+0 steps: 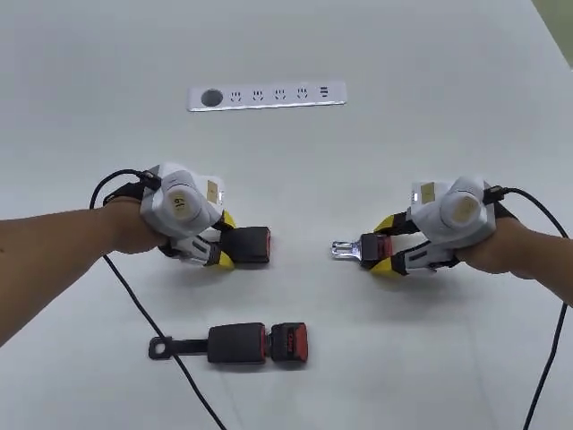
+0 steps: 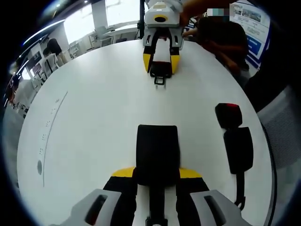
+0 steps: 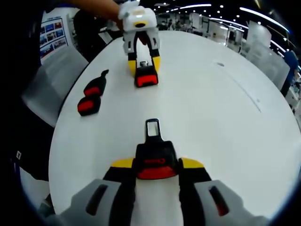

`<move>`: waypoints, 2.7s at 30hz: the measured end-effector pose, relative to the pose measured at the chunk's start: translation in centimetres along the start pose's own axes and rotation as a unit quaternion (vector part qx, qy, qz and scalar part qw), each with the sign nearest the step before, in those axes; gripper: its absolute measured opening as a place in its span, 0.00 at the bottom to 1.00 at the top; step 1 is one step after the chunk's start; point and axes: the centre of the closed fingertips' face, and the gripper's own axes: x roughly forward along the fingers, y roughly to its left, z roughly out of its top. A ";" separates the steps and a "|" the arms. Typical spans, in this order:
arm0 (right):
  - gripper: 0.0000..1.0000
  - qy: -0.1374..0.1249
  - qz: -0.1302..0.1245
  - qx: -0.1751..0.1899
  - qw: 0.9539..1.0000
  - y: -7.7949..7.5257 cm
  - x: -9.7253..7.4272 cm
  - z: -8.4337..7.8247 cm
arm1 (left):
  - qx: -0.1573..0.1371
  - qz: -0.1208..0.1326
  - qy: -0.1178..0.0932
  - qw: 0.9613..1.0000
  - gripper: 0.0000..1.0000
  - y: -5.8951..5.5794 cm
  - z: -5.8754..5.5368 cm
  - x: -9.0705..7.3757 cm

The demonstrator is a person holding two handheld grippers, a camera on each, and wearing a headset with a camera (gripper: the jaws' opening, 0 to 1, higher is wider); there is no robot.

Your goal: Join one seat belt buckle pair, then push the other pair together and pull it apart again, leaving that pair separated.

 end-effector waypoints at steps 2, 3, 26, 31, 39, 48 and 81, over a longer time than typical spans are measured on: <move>0.35 0.000 -0.002 0.005 1.000 0.0 -0.1 -0.2 | -0.001 0.000 -0.001 1.000 0.32 0.1 -0.1 0.0; 0.35 -0.003 -0.003 0.002 1.000 0.0 -0.1 -0.2 | -0.001 0.001 -0.001 1.000 0.32 0.1 -0.1 0.0; 0.68 -0.088 -0.142 0.093 0.982 -2.2 -0.8 1.9 | -0.188 0.118 -0.121 0.967 0.70 1.4 2.4 -3.1; 0.74 -0.132 -0.197 0.150 0.960 -2.3 -1.7 2.8 | -0.282 0.165 -0.176 0.928 0.84 2.0 2.5 -5.2; 0.84 -0.166 -0.257 0.222 0.926 -1.7 -3.0 2.8 | -0.355 0.217 -0.213 0.884 0.96 0.9 1.3 -8.0; 0.86 -0.182 -0.279 0.225 0.916 0.7 -4.4 3.6 | -0.396 0.259 -0.249 0.845 1.00 -2.3 -0.6 -11.3; 0.88 -0.224 -0.299 0.189 0.908 10.7 -9.4 4.5 | -0.403 0.313 -0.280 0.813 1.00 -16.7 -3.7 -18.4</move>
